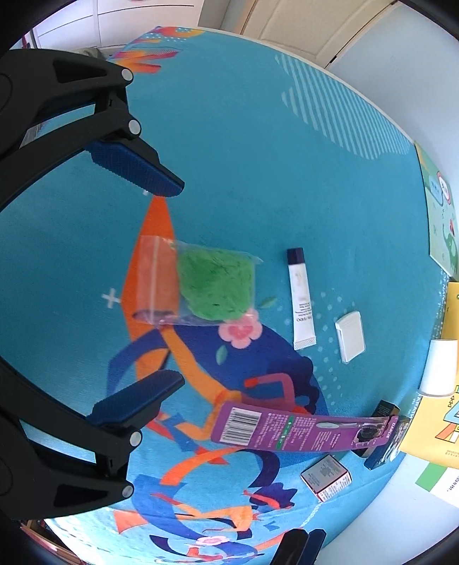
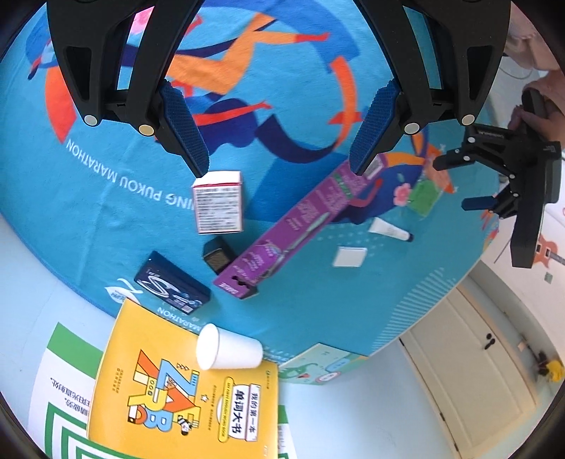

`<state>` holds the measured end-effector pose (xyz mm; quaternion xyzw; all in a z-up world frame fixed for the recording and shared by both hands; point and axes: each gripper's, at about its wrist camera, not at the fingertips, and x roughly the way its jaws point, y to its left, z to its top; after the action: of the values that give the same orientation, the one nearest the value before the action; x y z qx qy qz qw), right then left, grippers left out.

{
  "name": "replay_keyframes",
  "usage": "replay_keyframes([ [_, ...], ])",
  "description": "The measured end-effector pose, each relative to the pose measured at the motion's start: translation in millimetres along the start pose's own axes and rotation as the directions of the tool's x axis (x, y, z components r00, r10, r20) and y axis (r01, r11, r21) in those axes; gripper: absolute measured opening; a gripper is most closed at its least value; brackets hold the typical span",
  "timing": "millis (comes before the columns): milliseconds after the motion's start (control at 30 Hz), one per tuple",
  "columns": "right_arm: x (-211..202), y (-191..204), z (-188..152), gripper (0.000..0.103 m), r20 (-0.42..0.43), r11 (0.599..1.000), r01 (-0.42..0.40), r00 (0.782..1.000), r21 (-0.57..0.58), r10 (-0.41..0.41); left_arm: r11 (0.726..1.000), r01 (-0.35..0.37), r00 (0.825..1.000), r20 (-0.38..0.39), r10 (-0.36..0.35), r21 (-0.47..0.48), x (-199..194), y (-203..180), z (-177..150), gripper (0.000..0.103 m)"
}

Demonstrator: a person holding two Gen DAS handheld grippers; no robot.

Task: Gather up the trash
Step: 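Grasp the green sponge bag with the left gripper while the right grasps the small white-red box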

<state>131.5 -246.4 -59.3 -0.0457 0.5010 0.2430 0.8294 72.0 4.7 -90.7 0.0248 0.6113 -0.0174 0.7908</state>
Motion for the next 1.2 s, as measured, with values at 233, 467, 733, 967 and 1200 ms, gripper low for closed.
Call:
replay_keyframes([
  [233, 25.9, -22.4, 8.7, 0.08, -0.042, 1.0, 0.015, 0.999, -0.019, -0.016, 1.0, -0.009, 0.999, -0.031, 0.008, -0.02, 14.3, 1.3, 10.0, 0.096],
  [467, 46.9, -38.0, 12.9, 0.077, -0.057, 0.999, 0.034, 0.998, 0.009, -0.034, 0.998, 0.0, 0.998, -0.066, -0.005, -0.066, 28.6, 5.4, 10.4, 0.095],
  [733, 61.7, -45.1, 14.0, 0.067, -0.077, 0.999, 0.023, 0.997, 0.031, -0.02, 0.998, 0.015, 0.996, -0.087, -0.021, -0.065, 38.8, 9.3, 17.5, 0.09],
  [967, 72.3, -46.3, 11.6, 0.051, -0.1, 0.999, 0.02, 0.995, 0.03, -0.017, 0.998, 0.01, 0.998, -0.066, -0.014, -0.059, 45.7, -0.9, 31.4, 0.088],
  [1200, 72.0, -45.6, 10.0, 0.042, -0.092, 0.999, 0.022, 0.996, 0.031, -0.019, 0.998, 0.006, 0.999, -0.032, -0.008, -0.068, 33.8, 4.9, 30.6, 0.058],
])
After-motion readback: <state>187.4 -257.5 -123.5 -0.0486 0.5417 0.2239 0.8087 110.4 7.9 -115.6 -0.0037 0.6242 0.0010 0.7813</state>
